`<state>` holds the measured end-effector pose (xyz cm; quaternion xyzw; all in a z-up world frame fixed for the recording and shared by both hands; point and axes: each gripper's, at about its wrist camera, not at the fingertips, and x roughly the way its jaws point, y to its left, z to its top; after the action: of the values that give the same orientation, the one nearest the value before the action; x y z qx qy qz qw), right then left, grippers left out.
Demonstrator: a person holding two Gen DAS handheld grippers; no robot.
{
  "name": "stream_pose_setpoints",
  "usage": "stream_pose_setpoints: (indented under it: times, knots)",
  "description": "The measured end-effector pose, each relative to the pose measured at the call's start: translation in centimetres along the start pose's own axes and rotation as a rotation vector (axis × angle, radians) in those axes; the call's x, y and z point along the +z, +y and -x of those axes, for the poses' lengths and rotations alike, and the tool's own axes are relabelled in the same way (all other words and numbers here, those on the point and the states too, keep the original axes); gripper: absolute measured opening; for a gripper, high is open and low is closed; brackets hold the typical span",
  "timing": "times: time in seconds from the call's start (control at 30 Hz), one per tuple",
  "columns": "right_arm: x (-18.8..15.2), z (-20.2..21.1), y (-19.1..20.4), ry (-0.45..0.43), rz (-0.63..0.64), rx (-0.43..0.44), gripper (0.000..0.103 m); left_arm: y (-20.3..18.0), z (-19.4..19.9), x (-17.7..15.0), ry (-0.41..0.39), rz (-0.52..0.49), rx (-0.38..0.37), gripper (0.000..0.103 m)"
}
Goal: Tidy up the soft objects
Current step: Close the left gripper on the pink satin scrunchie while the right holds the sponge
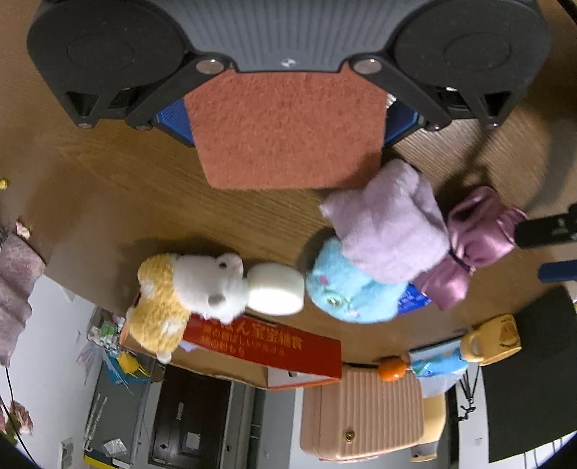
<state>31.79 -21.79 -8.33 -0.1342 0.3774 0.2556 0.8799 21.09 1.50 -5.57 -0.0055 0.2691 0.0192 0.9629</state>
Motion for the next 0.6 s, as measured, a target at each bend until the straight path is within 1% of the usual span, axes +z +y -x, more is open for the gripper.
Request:
stream_pose_setpoints:
  times: [0.03,0.1,0.4,0.6]
  knots:
    - [-0.2,0.0,-0.2,-0.014,-0.019,0.008,0.101,-0.1,0.0,0.0,0.0,-0.003,0.002,0.103]
    - [-0.5,0.1,-0.4,-0.03,-0.04,0.008,0.101,-0.2,-0.1,0.1,-0.001,-0.008,0.006,0.103]
    - [-1.4,2.6,-1.0,-0.165,-0.104,-0.038,0.1,-1.3,-0.8,0.9,0.0,-0.032,0.005,0.103]
    - [-2.1,4.4,-2.7,-0.262,-0.215,-0.094,0.1,-1.8,-1.8,1.8,0.005,-0.041,0.023,0.103]
